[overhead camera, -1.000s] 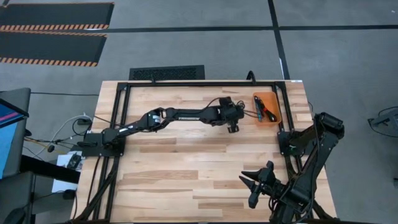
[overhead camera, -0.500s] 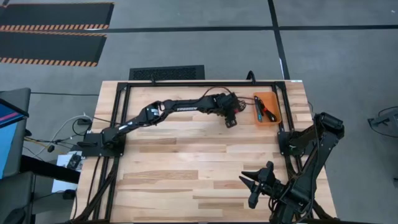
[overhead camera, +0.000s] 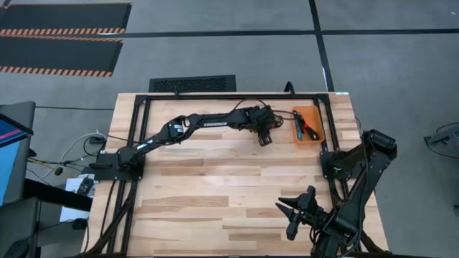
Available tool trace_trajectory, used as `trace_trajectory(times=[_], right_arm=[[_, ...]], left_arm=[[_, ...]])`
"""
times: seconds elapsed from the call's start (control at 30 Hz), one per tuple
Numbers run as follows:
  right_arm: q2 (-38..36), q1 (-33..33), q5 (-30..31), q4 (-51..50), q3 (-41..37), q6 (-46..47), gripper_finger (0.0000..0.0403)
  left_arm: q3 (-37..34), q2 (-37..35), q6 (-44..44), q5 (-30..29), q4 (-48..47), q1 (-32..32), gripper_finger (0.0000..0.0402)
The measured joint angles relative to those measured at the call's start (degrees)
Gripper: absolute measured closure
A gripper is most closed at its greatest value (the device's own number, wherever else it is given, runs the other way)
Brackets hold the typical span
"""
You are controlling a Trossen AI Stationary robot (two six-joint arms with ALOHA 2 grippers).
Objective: Pick and place USB-C Cables
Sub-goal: Put the black charger cable into the orange bin
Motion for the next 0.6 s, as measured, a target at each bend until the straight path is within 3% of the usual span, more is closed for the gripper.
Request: trace_trajectory(times=[0.23,0.6], right_arm=[[0.0,0.0,0.02,0.01,0.0,-0.02,0.0285],[0.0,0.0,0.02,0.11,0.0,-0.02,0.0285]], left_arm=[[0.0,0.0,0.72,-0.14,0.13,0.02,0.0381],[0.0,0.0,1.21,-0.06,1.06,-1.53,0.035]])
